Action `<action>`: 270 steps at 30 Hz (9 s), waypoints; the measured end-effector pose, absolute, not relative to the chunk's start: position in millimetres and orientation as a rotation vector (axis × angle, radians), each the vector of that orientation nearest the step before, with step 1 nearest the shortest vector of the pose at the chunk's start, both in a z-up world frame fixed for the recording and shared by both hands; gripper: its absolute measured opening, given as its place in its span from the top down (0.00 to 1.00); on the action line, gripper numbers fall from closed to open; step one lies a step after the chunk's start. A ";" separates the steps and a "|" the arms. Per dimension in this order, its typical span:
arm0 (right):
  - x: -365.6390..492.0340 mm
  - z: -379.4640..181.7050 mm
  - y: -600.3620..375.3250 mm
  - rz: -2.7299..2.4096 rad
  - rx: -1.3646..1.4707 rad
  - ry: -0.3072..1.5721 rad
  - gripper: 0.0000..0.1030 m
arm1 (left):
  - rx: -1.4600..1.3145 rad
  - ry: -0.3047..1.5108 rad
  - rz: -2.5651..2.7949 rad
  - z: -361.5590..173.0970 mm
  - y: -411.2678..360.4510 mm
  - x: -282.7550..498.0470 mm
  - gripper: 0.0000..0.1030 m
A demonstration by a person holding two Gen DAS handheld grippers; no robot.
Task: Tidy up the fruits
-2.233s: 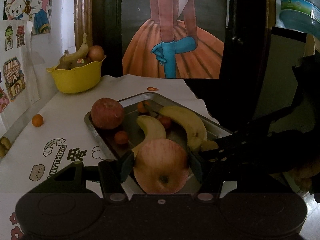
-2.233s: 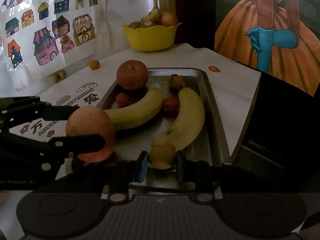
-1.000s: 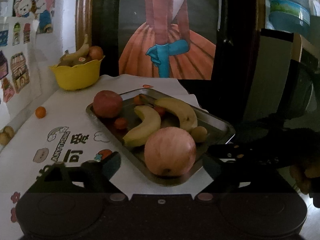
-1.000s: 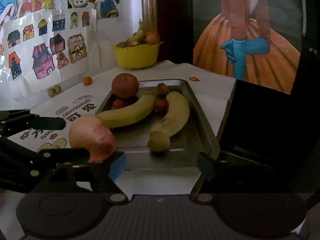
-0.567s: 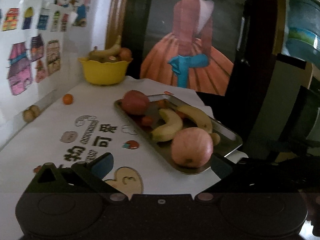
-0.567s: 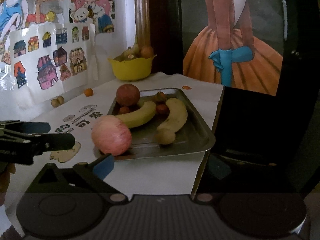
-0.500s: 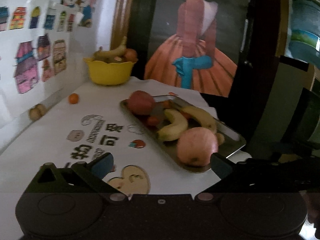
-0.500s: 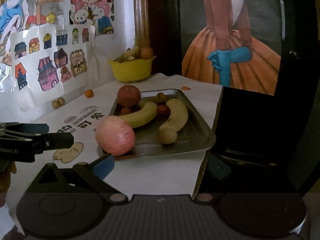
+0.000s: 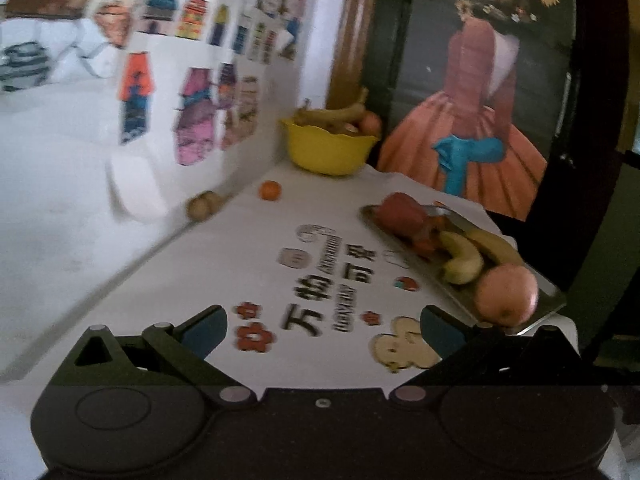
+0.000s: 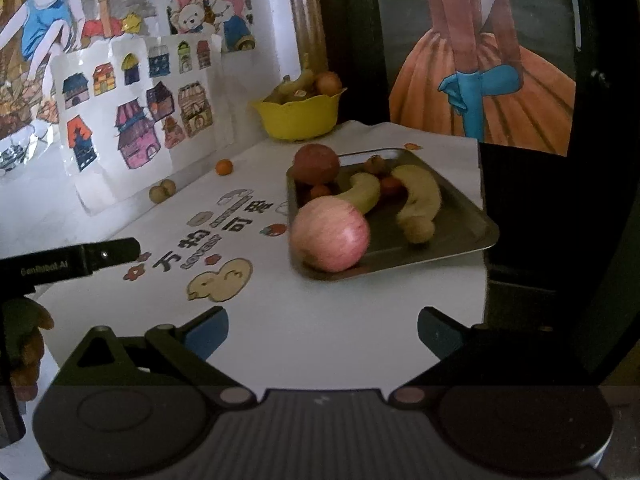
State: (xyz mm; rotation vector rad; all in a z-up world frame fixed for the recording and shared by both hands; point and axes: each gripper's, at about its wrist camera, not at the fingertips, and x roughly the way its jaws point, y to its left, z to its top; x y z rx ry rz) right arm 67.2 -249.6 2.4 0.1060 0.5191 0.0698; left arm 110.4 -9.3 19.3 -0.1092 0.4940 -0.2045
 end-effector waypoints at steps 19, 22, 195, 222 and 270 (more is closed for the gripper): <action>101.3 84.8 -146.7 0.220 -0.143 0.344 0.00 | -0.053 0.374 -0.072 68.9 40.7 123.4 0.01; 112.2 108.6 -135.1 0.266 -0.223 0.254 0.00 | -0.042 0.370 -0.061 70.8 39.2 137.0 0.01; 267.7 18.5 -325.1 0.342 -0.151 0.694 0.64 | -0.153 0.480 -0.275 23.5 -191.6 243.9 0.77; 243.8 20.1 -323.4 0.275 -0.109 0.627 0.29 | -0.221 0.489 -0.326 23.2 -167.9 228.8 0.24; 9.4 11.6 -237.4 -0.015 0.048 0.168 0.00 | -0.120 0.297 -0.123 23.7 -46.6 43.4 0.01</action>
